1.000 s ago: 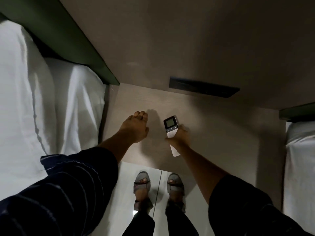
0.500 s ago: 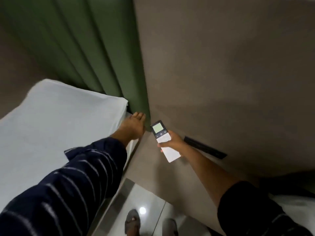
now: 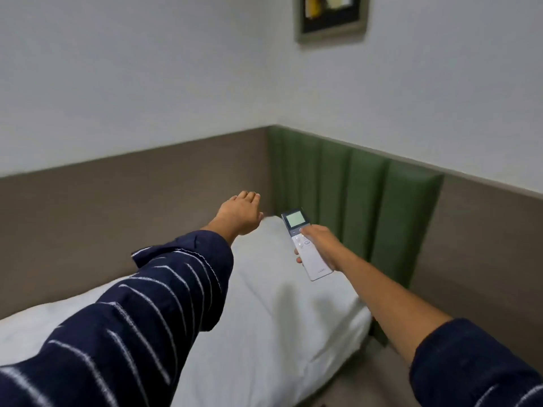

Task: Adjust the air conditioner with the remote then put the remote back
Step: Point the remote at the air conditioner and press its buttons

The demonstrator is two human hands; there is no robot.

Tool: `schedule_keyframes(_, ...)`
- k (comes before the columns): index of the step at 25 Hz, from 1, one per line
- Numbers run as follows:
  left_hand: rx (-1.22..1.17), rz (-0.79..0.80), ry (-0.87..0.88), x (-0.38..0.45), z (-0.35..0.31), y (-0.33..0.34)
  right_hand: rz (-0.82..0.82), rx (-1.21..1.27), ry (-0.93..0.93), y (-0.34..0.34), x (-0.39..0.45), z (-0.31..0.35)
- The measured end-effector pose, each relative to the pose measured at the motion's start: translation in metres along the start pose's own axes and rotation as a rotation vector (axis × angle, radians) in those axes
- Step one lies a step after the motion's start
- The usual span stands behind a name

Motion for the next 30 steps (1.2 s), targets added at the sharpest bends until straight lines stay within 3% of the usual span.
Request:
schedule_keyframes(7,0.055,-0.110,-0.465,-0.178,0.324,-0.102,0.380,-0.119,-0.119,0.332,-0.020,0.126)
schedule_keyframes(10,0.159,-0.144,-0.633,-0.271,0.419,-0.154,0.512,-0.088,-0.172,0.456,-0.054,0.180)
schedule_keyframes(14,0.230,-0.185,-0.796,-0.364,0.488,-0.212,0.625,-0.022,-0.194,0.563,-0.099,0.243)
schedule_keyframes(20,0.282,-0.251,-0.923,-0.428,0.526,-0.269,0.729,0.053,-0.248,0.628,-0.142,0.315)
schedule_keyframes(30,0.290,-0.295,-0.945,-0.430,0.513,-0.303,0.751,0.107,-0.283,0.611,-0.154,0.362)
Point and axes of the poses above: each hand's wrist, its own x-axis towards the middle knuckle, its own y-axis out of the palm, z = x × y, the point moved 10 cm from there along x, towards the middle knuckle, and after that the axes turned 4 degrees about -y, right-handed, at the moved point
